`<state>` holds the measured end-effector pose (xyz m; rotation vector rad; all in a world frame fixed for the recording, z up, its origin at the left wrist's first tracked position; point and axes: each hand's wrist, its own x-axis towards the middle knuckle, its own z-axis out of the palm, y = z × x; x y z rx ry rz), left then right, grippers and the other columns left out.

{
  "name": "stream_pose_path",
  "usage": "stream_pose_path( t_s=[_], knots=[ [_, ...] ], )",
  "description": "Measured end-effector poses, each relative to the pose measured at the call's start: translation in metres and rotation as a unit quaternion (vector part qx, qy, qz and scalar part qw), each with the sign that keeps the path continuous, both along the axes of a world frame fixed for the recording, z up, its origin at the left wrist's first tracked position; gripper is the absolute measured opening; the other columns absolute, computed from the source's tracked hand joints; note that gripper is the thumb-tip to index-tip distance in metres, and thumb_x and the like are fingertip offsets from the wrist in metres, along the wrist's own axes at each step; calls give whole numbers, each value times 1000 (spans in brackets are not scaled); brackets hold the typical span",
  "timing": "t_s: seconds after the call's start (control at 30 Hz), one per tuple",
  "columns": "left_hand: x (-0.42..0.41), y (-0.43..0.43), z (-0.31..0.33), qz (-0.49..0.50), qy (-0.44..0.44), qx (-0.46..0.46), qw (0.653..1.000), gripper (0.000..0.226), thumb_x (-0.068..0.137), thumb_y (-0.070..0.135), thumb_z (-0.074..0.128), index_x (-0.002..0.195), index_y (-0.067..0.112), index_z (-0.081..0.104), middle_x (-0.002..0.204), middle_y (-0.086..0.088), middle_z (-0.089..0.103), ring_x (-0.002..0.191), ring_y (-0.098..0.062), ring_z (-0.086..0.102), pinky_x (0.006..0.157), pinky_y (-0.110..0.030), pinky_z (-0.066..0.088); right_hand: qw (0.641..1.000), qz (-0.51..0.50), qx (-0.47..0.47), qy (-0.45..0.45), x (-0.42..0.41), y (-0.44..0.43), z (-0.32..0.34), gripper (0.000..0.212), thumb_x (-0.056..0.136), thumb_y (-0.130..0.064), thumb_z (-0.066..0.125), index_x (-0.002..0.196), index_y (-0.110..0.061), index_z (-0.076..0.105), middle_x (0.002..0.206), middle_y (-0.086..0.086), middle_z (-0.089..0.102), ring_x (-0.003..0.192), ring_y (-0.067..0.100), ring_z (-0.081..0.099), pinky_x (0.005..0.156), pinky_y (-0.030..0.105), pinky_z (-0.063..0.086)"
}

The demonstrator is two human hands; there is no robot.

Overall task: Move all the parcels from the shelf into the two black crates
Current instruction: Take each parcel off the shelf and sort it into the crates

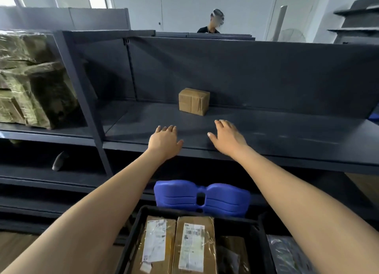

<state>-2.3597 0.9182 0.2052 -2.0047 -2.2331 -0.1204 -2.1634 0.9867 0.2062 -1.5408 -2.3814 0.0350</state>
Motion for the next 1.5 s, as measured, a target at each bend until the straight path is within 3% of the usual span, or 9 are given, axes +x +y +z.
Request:
stream_pose_path(
  t_s=[0.23,0.5,0.67,0.77,0.83,0.93,1.1,1.3,1.5],
  knots=[
    [-27,78,7,15,-48,-12,999,66,99,44,37,151,7,20,157,-7,26,145,-34,19,114,-40,25,1000,0,-6,-5,-24,69,5,64,99,-44,40,148,-5,25,152,13,31,140,29,27,112,38,25],
    [-61,179,9,23,-100,3,995,65,97,45,40,148,7,28,153,-9,34,143,-34,23,111,-41,29,994,-51,-64,69,-55,159,5,66,98,-48,39,147,-7,26,152,12,31,141,28,27,108,43,32],
    [-81,238,13,38,-130,19,991,48,97,42,40,128,6,45,134,-10,53,130,-35,39,91,-43,41,982,-85,-103,132,-72,208,6,63,98,-50,35,144,-7,32,149,14,36,137,31,33,106,46,34],
    [-87,270,12,44,-178,39,982,38,96,46,37,97,9,45,108,-8,59,109,-33,50,73,-37,39,971,-96,-127,177,-81,230,4,67,98,-52,34,143,-3,33,146,18,38,134,33,37,106,44,34],
    [-88,287,11,47,-209,38,976,41,95,52,36,93,11,42,97,-6,56,92,-29,51,70,-35,37,958,-113,-148,217,-86,243,3,70,96,-56,33,141,-3,35,144,18,41,132,33,39,105,42,34],
    [-86,309,12,45,-241,32,969,50,94,57,34,101,9,48,95,-6,57,85,-27,52,70,-35,41,938,-137,-179,264,-93,260,-1,76,93,-63,31,140,-4,39,141,15,46,129,32,44,100,40,38],
    [-80,332,7,37,-285,32,957,57,93,58,35,111,7,52,90,-5,57,84,-26,54,69,-34,42,921,-148,-201,299,-101,277,-7,77,91,-66,30,133,-5,49,134,13,55,123,32,51,88,34,38],
    [-74,327,-2,24,-345,69,936,43,92,54,42,85,12,48,73,1,56,67,-17,53,51,-28,34,910,-124,-207,336,-100,273,-10,66,92,-62,35,132,-14,52,132,8,57,121,29,52,85,31,38],
    [-61,278,-7,10,-378,126,917,35,92,50,47,74,21,41,66,8,52,60,-6,48,49,-26,29,894,-72,-193,398,-86,229,-19,55,92,-61,40,132,-24,51,127,-1,60,117,22,56,81,27,37]
  ],
)
